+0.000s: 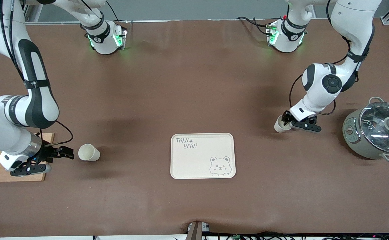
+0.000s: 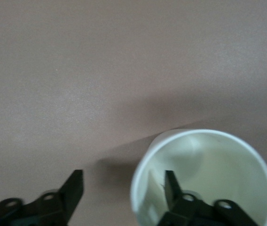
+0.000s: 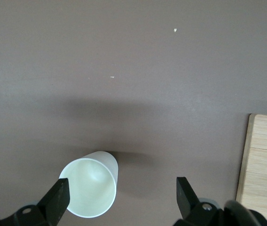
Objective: Place white IKEA cup upright on tray with both arms
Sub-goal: 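Grasp one cup with the right gripper while the left gripper grasps the other, then carry the cup to the tray with the left gripper while the right gripper holds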
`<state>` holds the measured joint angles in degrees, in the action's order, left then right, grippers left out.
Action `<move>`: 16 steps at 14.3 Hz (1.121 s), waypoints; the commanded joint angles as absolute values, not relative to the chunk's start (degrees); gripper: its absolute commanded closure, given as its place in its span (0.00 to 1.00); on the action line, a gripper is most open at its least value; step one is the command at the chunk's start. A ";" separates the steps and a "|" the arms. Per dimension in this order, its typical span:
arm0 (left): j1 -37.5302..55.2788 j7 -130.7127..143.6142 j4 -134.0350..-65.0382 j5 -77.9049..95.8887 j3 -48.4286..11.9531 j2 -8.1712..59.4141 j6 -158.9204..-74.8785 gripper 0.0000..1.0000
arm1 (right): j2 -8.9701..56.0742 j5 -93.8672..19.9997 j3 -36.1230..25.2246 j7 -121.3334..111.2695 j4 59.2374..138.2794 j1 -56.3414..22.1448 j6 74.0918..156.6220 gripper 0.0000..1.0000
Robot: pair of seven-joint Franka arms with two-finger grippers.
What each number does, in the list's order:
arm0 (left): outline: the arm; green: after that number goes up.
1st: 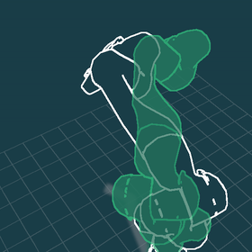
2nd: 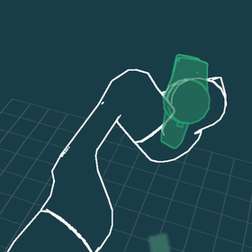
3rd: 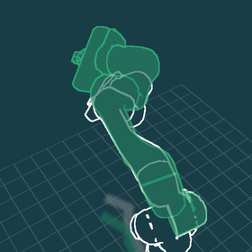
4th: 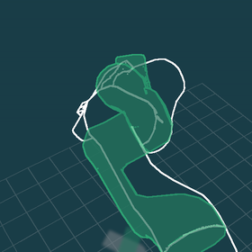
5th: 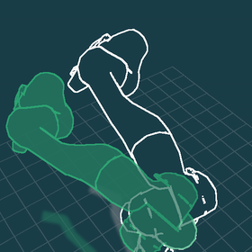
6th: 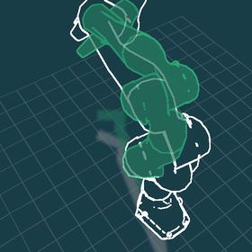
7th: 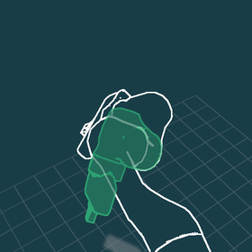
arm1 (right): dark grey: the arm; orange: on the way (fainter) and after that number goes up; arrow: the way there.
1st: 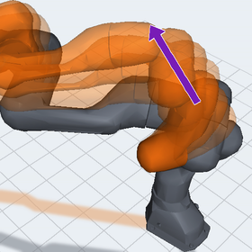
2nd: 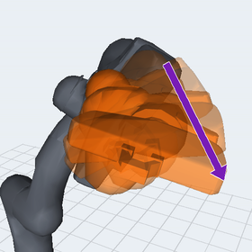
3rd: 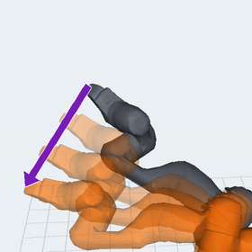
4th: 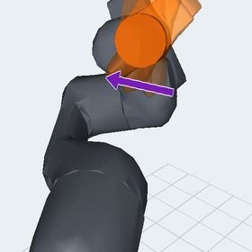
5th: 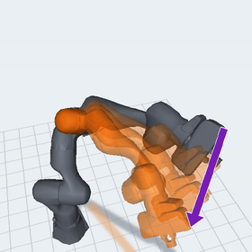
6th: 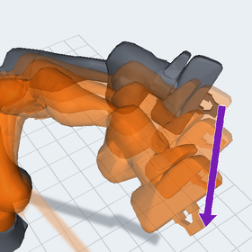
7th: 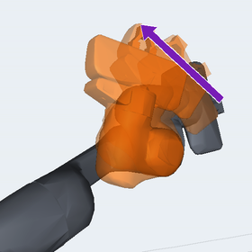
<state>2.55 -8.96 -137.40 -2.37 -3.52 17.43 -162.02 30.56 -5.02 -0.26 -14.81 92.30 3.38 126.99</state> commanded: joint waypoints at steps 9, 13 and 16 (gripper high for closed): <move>2.37 -8.79 -133.70 -3.43 -3.95 15.91 -158.14 1.00 | 28.56 -6.33 0.35 -18.81 103.27 3.60 134.30 0.00; 2.64 0.58 -123.26 -3.43 -8.34 15.64 -143.13 1.00 | 28.56 -6.33 1.05 -18.81 104.94 3.34 135.96 0.00; 3.60 10.69 -114.72 -3.43 -12.74 18.36 -136.59 1.00 | 28.83 -6.33 1.05 -18.81 105.99 3.16 138.51 0.00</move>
